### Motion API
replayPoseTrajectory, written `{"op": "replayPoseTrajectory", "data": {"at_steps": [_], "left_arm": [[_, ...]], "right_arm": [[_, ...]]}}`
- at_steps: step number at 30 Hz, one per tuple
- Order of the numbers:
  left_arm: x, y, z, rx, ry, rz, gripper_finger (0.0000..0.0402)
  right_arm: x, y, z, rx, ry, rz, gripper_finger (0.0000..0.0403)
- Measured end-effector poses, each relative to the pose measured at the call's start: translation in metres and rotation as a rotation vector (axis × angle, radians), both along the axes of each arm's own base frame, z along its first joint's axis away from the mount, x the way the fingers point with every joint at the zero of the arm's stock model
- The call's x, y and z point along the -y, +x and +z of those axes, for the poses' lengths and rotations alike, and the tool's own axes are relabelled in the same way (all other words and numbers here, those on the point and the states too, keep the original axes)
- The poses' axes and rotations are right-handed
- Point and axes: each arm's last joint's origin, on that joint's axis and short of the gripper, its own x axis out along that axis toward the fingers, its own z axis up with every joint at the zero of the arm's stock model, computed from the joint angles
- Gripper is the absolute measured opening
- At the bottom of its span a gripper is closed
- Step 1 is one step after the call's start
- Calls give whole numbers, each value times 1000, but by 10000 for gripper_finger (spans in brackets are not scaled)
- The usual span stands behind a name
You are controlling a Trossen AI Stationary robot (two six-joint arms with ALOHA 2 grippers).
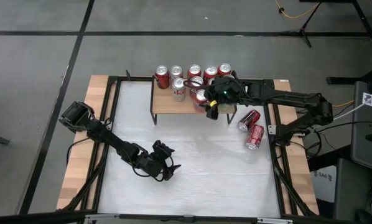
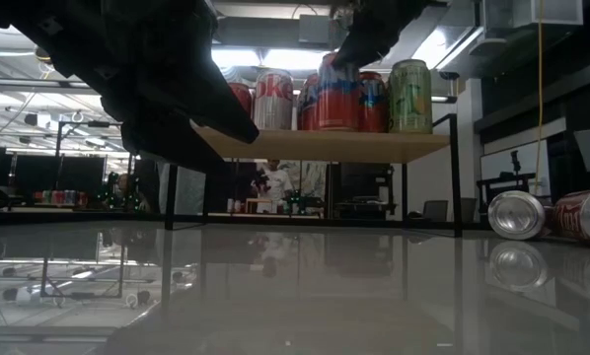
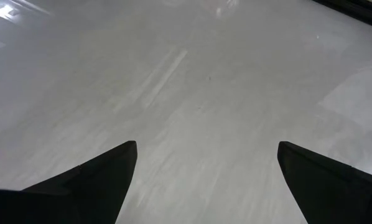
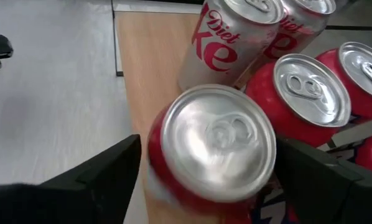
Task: Place canned beverage on shelf
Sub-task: Put the orange soda can on the shelf aligned with the other soda can, then put the red white soda can on the shelf aligned with the other red white soda can
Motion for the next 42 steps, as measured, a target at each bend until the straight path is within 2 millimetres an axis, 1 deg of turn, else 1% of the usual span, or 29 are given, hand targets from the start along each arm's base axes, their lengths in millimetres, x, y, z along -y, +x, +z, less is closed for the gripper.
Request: {"op": "replayPoseTrajectory", "data": {"at_steps": [5,15,18,22,27,30,33,37,42], "left_arm": [[0,0,0,0,0,0,385],[0,0,0,0,0,0,385],[0,0,0,0,0,0,385],[0,0,0,0,0,0,385],[0,0,0,0,0,0,385],[0,0,0,0,0,0,385],[0,0,0,0,0,0,385],[0,0,0,0,0,0,385],[0,0,0,0,0,0,385]], "right_arm": [[0,0,0,1,1,0,360],[0,-2,4,6,-25,-30,362],[0,-2,16,33,-30,-31,362],[-1,-8,39,37,-26,-28,363],[-6,-25,64,-31,63,-24,363],[-17,-35,73,-82,111,-29,363],[-34,-43,76,-132,127,-28,363],[-62,-52,74,-182,136,-53,363],[-96,-65,68,-246,145,-141,363]]}}
